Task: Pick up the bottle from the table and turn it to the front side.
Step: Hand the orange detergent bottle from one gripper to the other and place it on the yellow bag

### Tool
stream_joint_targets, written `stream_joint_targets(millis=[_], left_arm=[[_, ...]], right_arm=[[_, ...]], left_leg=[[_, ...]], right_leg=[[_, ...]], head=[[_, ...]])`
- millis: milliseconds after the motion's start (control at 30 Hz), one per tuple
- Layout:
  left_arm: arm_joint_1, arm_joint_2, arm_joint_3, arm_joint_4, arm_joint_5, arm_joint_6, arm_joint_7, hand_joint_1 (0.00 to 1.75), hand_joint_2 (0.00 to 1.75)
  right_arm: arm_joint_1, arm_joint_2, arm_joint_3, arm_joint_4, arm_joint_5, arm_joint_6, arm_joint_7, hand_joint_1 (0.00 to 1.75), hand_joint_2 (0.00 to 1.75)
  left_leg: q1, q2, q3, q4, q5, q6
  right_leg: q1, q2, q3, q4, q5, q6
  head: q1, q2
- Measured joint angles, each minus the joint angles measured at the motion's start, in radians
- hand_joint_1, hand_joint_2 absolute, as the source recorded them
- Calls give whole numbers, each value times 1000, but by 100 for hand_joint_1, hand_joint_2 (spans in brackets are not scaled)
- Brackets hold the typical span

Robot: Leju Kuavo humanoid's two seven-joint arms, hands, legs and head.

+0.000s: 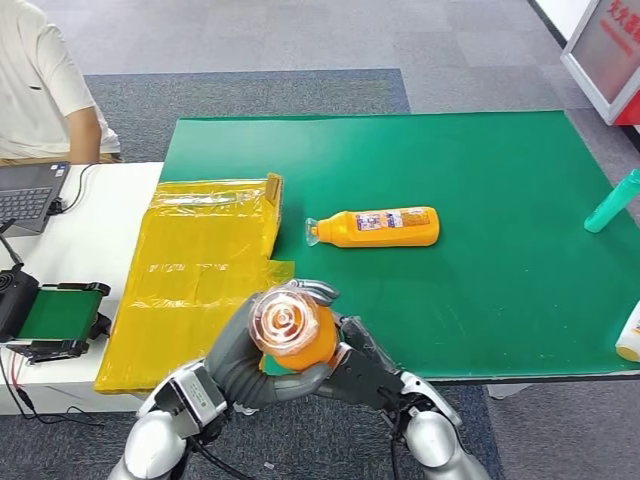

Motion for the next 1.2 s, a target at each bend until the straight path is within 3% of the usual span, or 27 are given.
stream_joint_targets(millis=[467,500,600,633,700,933,1200], left_arm=[[-2,-15,2,0,3,-2,13,175,175],[-2,-16,2,0,3,-2,13,175,175],[-2,-17,2,0,-1,3,16,175,175],[-1,-18,3,0,-6,7,17,175,175],[2,-20,3,0,-17,14,19,175,175],[29,-26,23,-31,-5,59,-22,175,175],[71,-33,116,-82,-30,106,-3,175,175]], right_arm=[[24,0,-13,-58,29,-12,2,175,175],[24,0,-14,-59,30,-12,2,164,175],[26,0,-17,-66,31,-12,3,40,175],[26,0,-18,-70,32,-12,3,7,175],[27,0,-20,-78,33,-12,5,0,175],[32,4,-37,-120,-3,-11,19,0,175],[57,12,-92,-227,-24,-23,33,0,175]], left_leg=[[0,0,0,0,0,0],[0,0,0,0,0,0],[0,0,0,0,0,0],[0,0,0,0,0,0],[0,0,0,0,0,0],[0,0,0,0,0,0],[0,0,0,0,0,0]], right_leg=[[0,0,0,0,0,0],[0,0,0,0,0,0],[0,0,0,0,0,0],[0,0,0,0,0,0],[0,0,0,0,0,0],[0,0,0,0,0,0],[0,0,0,0,0,0]], head=[[0,0],[0,0],[0,0],[0,0],[0,0],[0,0],[0,0]])
